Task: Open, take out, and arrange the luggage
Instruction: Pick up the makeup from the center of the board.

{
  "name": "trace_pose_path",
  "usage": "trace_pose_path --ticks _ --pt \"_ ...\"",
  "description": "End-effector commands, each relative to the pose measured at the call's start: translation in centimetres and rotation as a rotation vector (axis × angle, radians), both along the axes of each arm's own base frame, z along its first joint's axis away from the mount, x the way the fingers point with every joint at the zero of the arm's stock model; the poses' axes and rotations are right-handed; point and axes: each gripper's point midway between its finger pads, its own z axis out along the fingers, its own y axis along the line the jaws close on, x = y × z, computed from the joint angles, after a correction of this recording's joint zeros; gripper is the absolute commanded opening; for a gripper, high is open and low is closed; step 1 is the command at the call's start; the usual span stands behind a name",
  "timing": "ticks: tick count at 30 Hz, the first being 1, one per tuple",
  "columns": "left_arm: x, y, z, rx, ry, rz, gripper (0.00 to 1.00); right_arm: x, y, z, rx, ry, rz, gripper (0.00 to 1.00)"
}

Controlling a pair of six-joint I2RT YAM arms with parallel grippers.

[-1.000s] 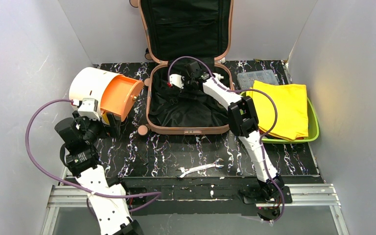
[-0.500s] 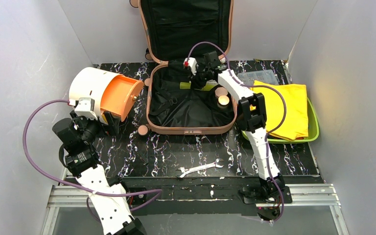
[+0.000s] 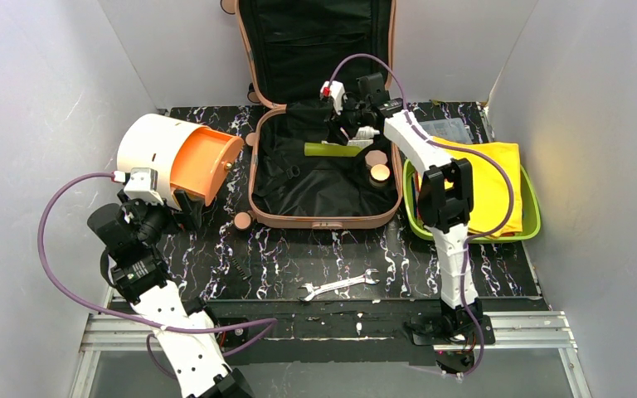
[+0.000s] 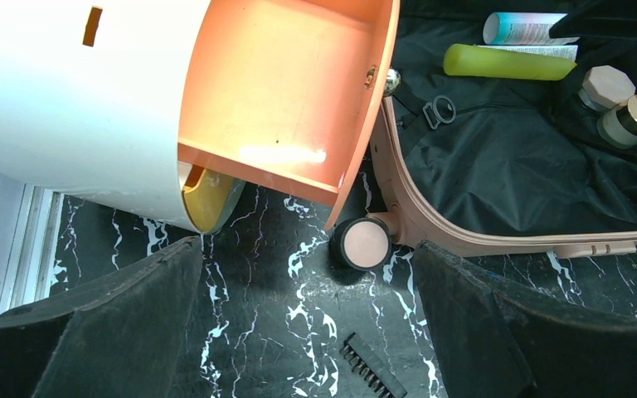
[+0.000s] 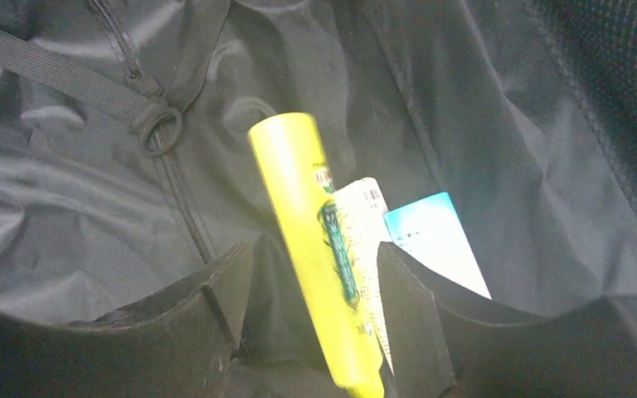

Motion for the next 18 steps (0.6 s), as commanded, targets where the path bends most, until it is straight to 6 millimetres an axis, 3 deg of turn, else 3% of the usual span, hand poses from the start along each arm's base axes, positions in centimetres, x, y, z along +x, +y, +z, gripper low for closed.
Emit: trace_pose_path --ticks 1,9,14,18 --pt "0.0 -0.4 0.1 -0.016 -0.016 -0.019 0.98 -0.4 -0.5 0.8 -0.061 -0.038 -0.044 0.68" --pt "0.0 -0.3 0.0 -0.017 -0.019 -0.016 0.98 0.1 -0.7 -4.4 -0.233 -0.068 -0.02 0.83" --pt "0.0 0.0 0.0 -0.018 -0.021 -0.003 0.98 1.8 0.4 -4.8 -0.237 -0.107 -0.053 0.85" --pt "0.0 0.1 -0.1 -0.017 -0.02 0.004 0.98 1.6 1.9 -5.7 -0.228 -0.105 -0.034 0.86"
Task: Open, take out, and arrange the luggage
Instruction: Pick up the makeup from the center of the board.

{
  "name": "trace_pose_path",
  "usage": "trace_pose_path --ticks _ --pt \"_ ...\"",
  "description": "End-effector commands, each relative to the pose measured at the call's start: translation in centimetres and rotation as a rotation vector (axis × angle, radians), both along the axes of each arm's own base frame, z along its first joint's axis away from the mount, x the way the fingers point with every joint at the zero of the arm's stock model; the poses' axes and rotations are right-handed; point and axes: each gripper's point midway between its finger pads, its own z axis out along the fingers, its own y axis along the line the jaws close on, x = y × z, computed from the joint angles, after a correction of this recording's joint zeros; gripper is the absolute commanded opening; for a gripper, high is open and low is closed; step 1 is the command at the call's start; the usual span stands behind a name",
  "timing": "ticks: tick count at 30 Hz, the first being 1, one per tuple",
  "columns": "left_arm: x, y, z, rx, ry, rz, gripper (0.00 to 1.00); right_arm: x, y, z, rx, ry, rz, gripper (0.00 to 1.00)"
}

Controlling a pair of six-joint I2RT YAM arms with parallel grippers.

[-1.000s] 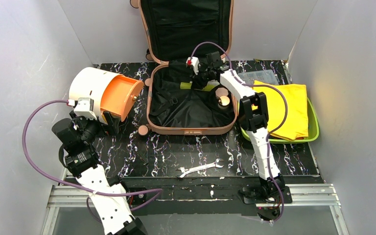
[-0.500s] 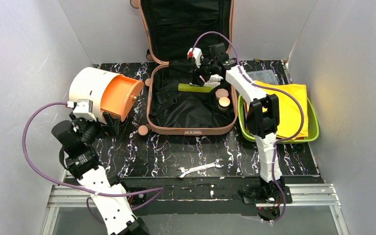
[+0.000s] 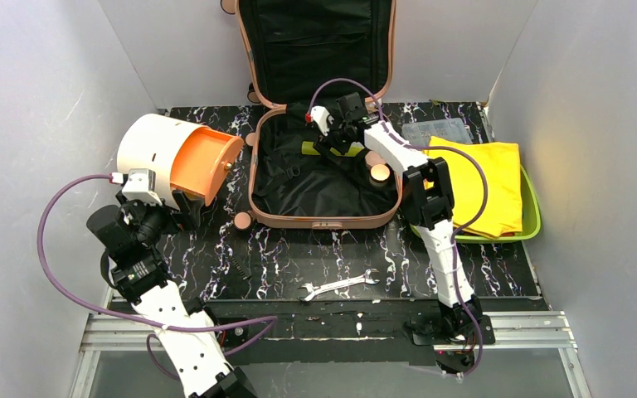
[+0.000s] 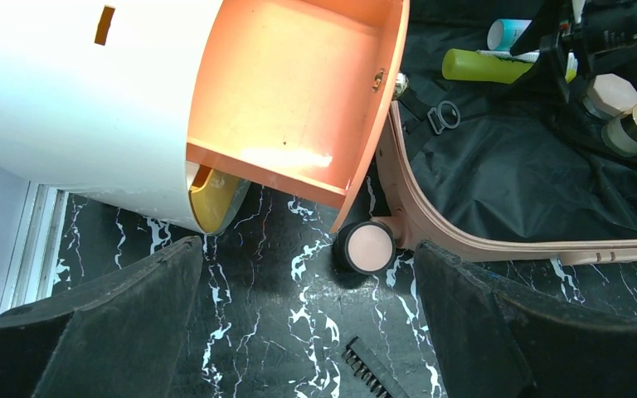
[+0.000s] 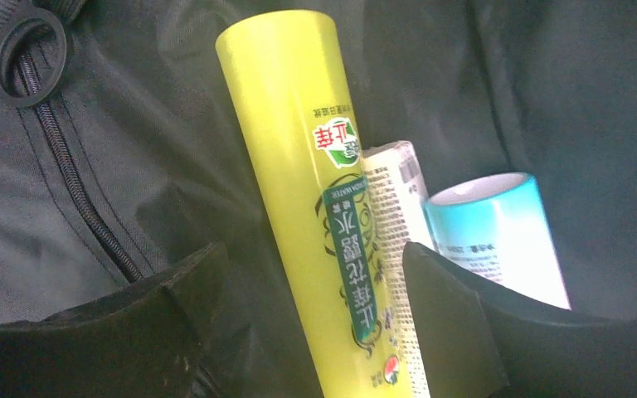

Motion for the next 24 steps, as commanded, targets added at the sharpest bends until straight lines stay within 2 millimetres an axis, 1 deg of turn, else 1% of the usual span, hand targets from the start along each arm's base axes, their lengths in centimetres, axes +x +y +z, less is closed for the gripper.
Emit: trace_pose_path --ticks 1,6,9,10,12,14,16,18,19,20,21,24 --pt "-0.1 -0.1 0.0 -0.006 -0.011 -0.007 0.98 1.1 2.2 1.6 0.023 -0.084 0.014 0.87" --pt "-0.1 0.1 -0.1 -0.005 -0.009 0.004 0.98 1.6 3.6 1.3 0.076 -0.089 -0.012 0.88" --pt "-0.2 0.2 -0.3 -0.001 -0.011 0.011 0.98 2.4 4.3 1.2 0.093 -0.114 -0.038 0.87" --pt "-0.2 0.3 -0.3 0.0 -0.013 0.014 0.98 2.7 4.4 1.0 0.088 -0.124 -0.043 0.85" --pt "-0.2 0.4 -0.3 -0.002 -0.013 0.019 0.98 2.7 4.6 0.2 0.069 -0.128 -0.037 0.75" --pt "-0.2 0.5 -0.3 -0.003 -0.014 0.023 0.98 2.4 4.8 -0.4 0.057 -0.114 -0.02 0.58" --pt "-0.2 0.5 -0.2 -0.005 -0.016 0.028 0.98 1.7 4.9 -0.3 0.061 -0.094 0.003 0.43" --pt "-0.2 0.6 -0.1 -0.009 -0.019 0.032 0.98 0.8 5.1 0.9 0.087 -0.078 0.022 0.32" --pt "-0.2 0.7 0.1 -0.012 -0.02 0.037 0.98 0.4 5.3 2.0 0.106 -0.077 0.031 0.28" --pt "-0.1 0.9 0.2 -0.014 -0.018 0.048 0.98 0.0 5.4 3.2 0.128 -0.076 0.035 0.27" --pt "0.0 1.2 0.4 -0.012 -0.015 0.059 0.98 -0.4 5.6 5.4 0.164 -0.089 0.042 0.26" --pt "0.3 2.6 1.4 0.002 -0.002 0.123 0.98 -1.8 6.0 11.1 0.262 -0.112 0.055 0.26"
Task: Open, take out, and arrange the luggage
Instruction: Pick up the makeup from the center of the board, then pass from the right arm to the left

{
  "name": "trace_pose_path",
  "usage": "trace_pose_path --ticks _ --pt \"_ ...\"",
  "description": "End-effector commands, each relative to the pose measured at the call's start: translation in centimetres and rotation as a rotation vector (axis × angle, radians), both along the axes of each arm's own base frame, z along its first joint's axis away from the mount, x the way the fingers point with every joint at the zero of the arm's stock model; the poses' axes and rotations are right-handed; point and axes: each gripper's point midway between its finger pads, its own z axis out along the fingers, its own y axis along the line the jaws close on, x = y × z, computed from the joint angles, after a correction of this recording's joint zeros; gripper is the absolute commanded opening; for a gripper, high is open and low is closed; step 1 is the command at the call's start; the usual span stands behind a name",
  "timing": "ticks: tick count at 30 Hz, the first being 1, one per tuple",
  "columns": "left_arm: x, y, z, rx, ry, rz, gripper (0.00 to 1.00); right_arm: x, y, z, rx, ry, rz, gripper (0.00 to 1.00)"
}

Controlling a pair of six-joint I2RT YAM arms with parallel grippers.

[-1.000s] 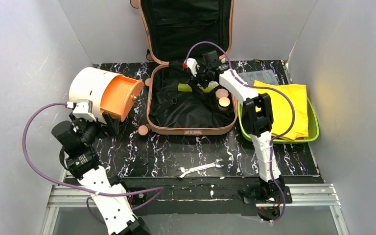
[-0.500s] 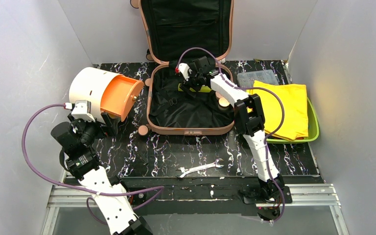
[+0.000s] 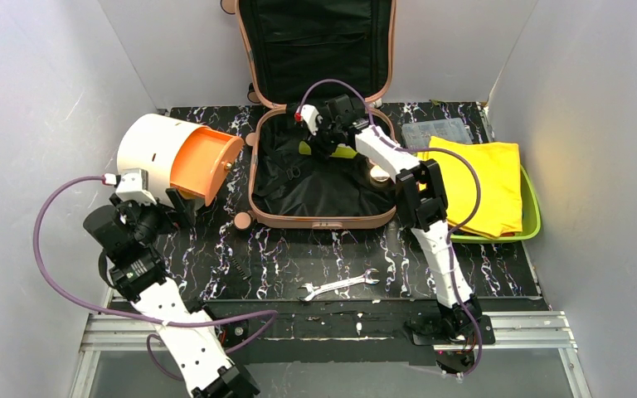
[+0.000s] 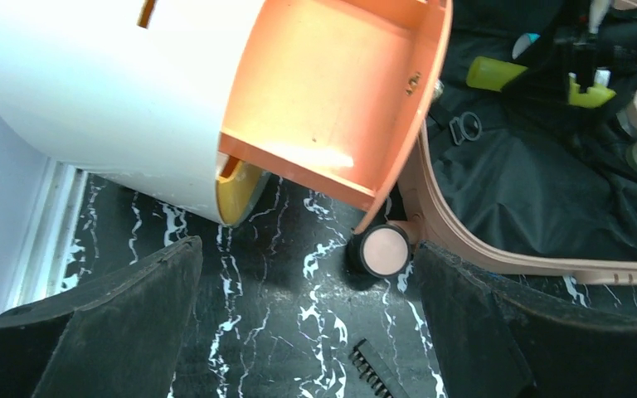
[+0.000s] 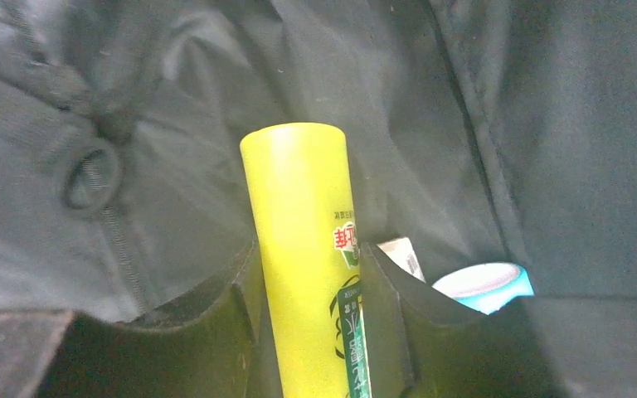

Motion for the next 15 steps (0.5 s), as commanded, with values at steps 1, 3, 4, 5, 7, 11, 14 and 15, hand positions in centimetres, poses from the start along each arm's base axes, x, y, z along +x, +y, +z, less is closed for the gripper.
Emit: trace_pose_path --ticks 1,3,4,5,7,11,14,15 --pt "0.6 2.1 2.4 0.021 0.0 0.086 0.98 -3.2 1.6 13.4 0.225 -0.051 0.042 0.26" --pt "1.2 3.2 3.5 0.02 0.019 0.119 0.98 -4.3 1.8 17.5 0.308 -0.061 0.044 0.26" --pt "1.7 3.6 4.2 0.016 0.029 0.123 0.98 -4.9 1.9 19.6 0.354 -0.065 0.042 0.26" --pt "2.1 4.0 5.0 0.017 0.032 0.121 0.98 -5.5 1.9 21.6 0.399 -0.065 0.042 0.26" --pt "2.9 4.5 7.1 0.032 0.018 0.107 0.98 -6.9 2.1 25.4 0.496 -0.057 0.049 0.26" --pt "4.5 2.3 11.0 0.026 -0.042 -0.105 0.98 -11.9 3.0 35.4 0.815 0.099 0.115 0.27" --pt "3.2 -3.4 12.7 -0.101 -0.12 -0.439 0.98 -14.2 4.1 40.7 1.045 0.287 0.205 0.26" --pt "2.9 -5.1 13.0 -0.138 -0.127 -0.531 0.98 -14.9 4.1 41.5 1.098 0.372 0.241 0.25"
